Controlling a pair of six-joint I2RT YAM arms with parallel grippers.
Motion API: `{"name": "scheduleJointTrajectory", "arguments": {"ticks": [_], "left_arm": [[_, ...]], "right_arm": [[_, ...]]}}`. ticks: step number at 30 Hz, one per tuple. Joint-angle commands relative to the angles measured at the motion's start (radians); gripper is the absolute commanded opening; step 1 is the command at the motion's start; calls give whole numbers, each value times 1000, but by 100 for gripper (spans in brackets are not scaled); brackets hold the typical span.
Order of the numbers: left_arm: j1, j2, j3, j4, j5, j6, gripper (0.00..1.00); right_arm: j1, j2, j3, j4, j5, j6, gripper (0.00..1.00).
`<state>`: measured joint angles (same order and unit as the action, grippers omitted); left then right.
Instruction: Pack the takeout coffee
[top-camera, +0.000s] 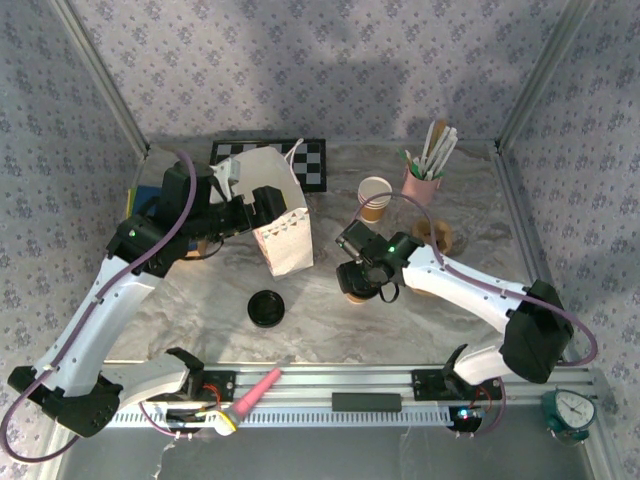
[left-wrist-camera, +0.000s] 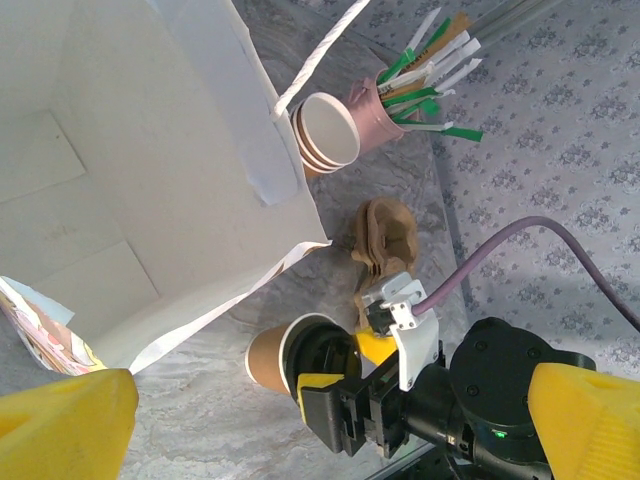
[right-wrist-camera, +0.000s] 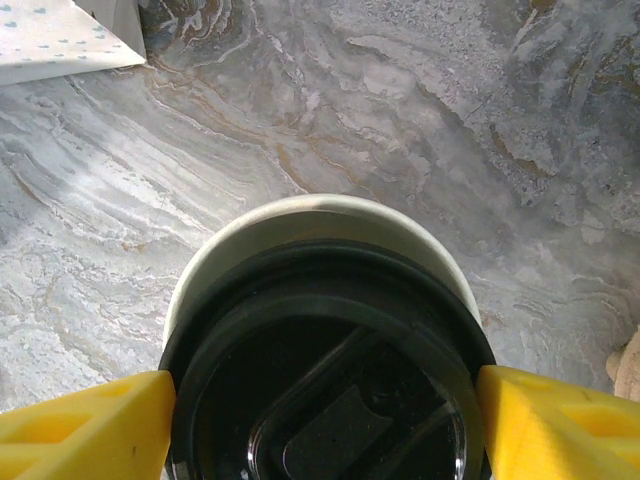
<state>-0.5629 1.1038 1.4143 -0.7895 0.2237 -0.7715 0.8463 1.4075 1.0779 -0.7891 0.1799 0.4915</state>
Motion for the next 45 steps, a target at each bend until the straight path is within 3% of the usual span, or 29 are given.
{"name": "scheduleJointTrajectory", "arguments": {"ticks": [1, 4, 19, 45], "left_arm": [[5, -2, -2, 18, 22, -10, 100], [3, -5, -3, 18, 22, -10, 100], [4, -13, -11, 19, 23, -14, 100], [2, -13, -18, 22, 23, -13, 100]], "right_arm": [[-7, -22, -3, -17, 20, 23, 79], [-9, -19, -2, -5, 15, 22, 75], [-14, -9, 6, -6, 15, 17, 71], [1, 27, 41, 1, 3, 11, 70]]}}
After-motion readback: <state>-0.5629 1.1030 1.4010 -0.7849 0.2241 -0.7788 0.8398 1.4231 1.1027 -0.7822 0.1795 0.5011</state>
